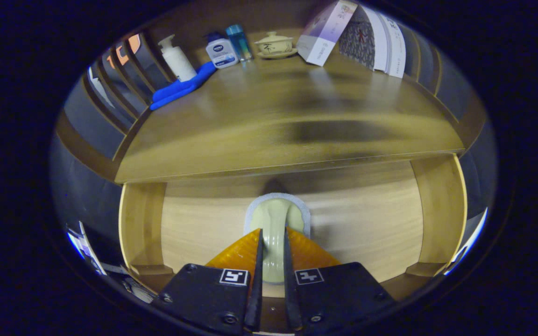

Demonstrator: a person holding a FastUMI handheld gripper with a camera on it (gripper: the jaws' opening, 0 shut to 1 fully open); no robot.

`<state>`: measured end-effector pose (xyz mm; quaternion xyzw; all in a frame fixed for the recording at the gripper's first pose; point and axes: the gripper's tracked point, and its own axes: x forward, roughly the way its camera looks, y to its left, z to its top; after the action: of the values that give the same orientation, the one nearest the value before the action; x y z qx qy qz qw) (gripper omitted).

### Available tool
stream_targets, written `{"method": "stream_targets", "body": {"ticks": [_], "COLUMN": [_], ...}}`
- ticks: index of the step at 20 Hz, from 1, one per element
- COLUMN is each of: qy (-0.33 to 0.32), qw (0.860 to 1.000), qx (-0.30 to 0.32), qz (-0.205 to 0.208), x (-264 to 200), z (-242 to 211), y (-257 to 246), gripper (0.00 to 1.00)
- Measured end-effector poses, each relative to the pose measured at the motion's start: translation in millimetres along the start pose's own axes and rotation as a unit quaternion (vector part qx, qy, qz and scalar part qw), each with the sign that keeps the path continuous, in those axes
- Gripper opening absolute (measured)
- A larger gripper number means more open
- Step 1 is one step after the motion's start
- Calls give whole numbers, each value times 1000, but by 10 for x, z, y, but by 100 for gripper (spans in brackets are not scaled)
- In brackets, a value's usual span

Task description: Pull open the drawer, take out the items inside it, and place them on the countertop above the cabinet.

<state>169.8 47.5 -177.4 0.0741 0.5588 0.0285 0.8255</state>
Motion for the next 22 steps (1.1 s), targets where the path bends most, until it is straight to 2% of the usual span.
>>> {"method": "stream_targets", "body": {"ticks": [5, 12, 17, 22], "qy": [-27, -79, -88, -85], "qw": [1000, 997, 996, 996], "qx": [-11, -22, -11, -9], "qz": [10, 10, 16, 8], "x": [-409, -921, -894, -650], "z": [84, 517, 968, 1352], "y": [-16, -15, 55, 64], "gripper": [23, 23, 23, 23]}}
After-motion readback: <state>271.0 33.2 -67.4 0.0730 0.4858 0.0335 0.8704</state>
